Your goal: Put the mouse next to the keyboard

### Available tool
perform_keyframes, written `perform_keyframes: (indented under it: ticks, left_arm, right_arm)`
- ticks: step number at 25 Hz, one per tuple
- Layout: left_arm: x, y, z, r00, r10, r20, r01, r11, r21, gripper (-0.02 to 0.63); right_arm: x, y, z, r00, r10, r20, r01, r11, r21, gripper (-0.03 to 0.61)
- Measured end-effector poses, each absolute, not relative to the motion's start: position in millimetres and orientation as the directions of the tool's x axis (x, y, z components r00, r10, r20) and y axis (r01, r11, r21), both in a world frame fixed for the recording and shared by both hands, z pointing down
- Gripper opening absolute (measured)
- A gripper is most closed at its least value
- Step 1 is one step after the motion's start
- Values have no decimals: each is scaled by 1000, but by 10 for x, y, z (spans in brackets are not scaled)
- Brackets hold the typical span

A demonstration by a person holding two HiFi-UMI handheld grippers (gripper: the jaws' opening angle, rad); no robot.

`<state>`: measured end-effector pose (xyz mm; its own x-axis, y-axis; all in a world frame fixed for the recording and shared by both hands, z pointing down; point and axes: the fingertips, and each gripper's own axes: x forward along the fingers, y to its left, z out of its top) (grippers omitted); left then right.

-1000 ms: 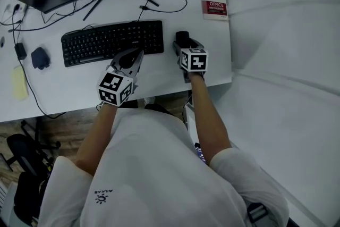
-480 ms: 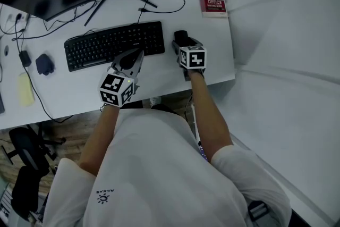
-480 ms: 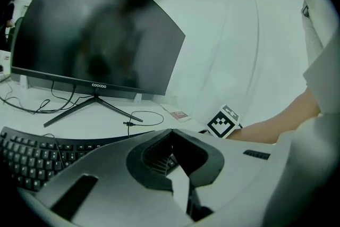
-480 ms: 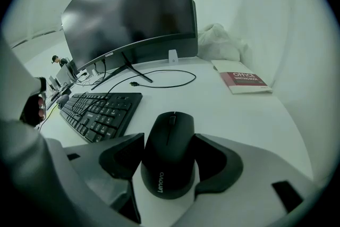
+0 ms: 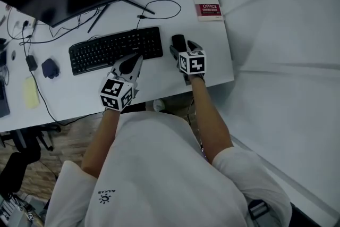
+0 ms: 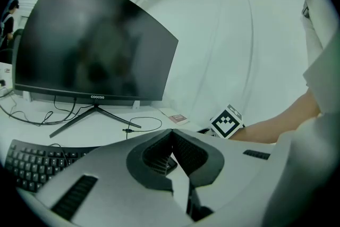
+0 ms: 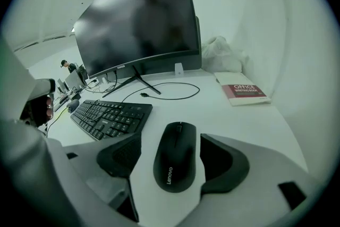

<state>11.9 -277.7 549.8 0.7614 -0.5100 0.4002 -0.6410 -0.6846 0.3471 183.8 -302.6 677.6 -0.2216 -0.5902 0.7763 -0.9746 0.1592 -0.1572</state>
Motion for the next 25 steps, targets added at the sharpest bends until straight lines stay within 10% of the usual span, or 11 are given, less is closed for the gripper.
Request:
perform_keyframes:
  ticks: [6, 15, 25]
  left_arm:
    - [123, -2538, 5345, 747, -550, 373, -658, -693, 295, 12]
    - [249, -2102, 5001, 728, -600, 331, -678, -699, 226, 11]
    - [15, -1458, 4654, 647, -705, 292, -760, -626, 174, 11]
  right_arm:
    - [1834, -2842, 6417, -235, -675, 699, -972, 185, -148, 326]
    - [1655, -2480, 5746, -389, -782, 487, -916, 274, -292, 35]
    - [1353, -1805, 4951, -572, -780, 255, -800, 462, -382, 17]
